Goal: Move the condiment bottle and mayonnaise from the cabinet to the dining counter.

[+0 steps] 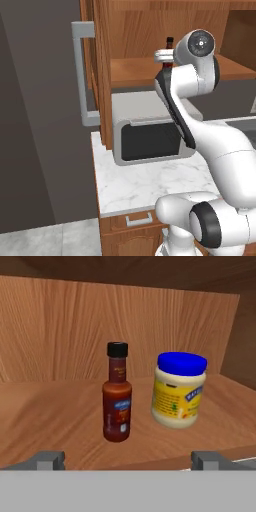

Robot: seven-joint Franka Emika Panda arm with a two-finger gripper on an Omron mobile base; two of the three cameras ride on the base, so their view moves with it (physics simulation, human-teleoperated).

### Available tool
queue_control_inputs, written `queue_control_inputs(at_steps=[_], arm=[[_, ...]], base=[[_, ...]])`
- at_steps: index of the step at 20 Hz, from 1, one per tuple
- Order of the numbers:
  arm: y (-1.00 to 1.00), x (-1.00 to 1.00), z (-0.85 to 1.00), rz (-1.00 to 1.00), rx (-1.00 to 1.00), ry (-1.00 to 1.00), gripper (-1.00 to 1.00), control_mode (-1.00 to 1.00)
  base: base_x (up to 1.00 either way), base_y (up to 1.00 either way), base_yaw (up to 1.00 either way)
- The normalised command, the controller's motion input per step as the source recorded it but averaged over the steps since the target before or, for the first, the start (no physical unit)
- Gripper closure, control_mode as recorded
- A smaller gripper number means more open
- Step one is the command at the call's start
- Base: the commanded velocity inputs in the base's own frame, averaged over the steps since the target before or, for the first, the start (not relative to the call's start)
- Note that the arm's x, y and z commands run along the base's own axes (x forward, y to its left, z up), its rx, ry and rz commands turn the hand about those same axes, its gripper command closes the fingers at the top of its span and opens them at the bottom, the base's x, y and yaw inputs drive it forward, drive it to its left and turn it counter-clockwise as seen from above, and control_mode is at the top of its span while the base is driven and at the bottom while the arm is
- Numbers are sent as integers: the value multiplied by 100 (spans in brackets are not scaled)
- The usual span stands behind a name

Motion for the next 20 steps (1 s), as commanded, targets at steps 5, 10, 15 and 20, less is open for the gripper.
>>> queue_control_inputs(at_steps=[5, 10, 15, 20], arm=[[0, 22, 13, -4, 0, 1, -100, -100], [0, 22, 5, -5, 0, 5, -100, -100], [0, 32, 0, -2, 0, 4, -100, -100], [0, 40, 0, -1, 0, 1, -100, -100]], base=[[0, 0, 0], [0, 0, 0], [0, 0, 0], [0, 0, 0]])
